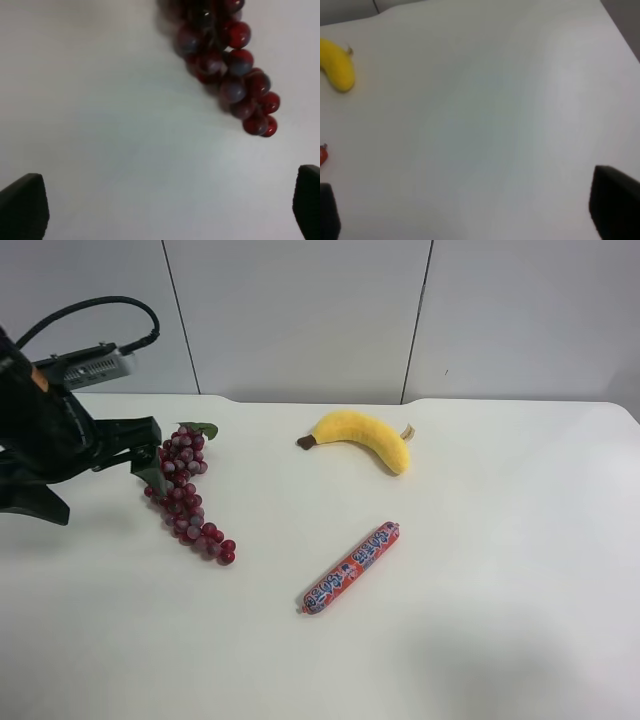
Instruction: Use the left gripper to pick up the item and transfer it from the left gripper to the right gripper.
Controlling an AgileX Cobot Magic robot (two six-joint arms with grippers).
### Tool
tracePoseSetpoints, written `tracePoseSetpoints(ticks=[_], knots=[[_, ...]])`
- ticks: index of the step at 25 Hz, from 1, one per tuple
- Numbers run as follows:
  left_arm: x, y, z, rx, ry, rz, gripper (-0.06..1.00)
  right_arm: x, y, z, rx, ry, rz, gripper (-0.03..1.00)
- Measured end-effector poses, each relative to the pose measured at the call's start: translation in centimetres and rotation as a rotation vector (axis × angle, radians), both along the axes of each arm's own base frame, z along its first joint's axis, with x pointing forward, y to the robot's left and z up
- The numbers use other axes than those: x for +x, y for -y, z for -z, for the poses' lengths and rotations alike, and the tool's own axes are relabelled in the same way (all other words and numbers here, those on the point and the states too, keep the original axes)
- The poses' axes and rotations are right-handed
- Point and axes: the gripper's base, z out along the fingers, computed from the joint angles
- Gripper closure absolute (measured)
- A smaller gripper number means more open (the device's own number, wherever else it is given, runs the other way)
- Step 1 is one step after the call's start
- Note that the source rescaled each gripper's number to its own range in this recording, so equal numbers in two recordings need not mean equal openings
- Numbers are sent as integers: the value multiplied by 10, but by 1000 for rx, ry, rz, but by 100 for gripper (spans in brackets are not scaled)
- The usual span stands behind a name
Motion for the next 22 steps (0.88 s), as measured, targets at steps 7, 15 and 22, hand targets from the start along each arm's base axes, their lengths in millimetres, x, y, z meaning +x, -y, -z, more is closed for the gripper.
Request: tracePoseSetpoints(ticks=[7,15,22], knots=[[19,19,35,-32,-63,-70,-6,0,0,0,0,0,0,-3],[32,25,68,-44,-85,-128,-6,0,0,0,0,0,0,-3],[38,28,90,-53,-101,-165,-6,0,0,0,0,0,0,-3]])
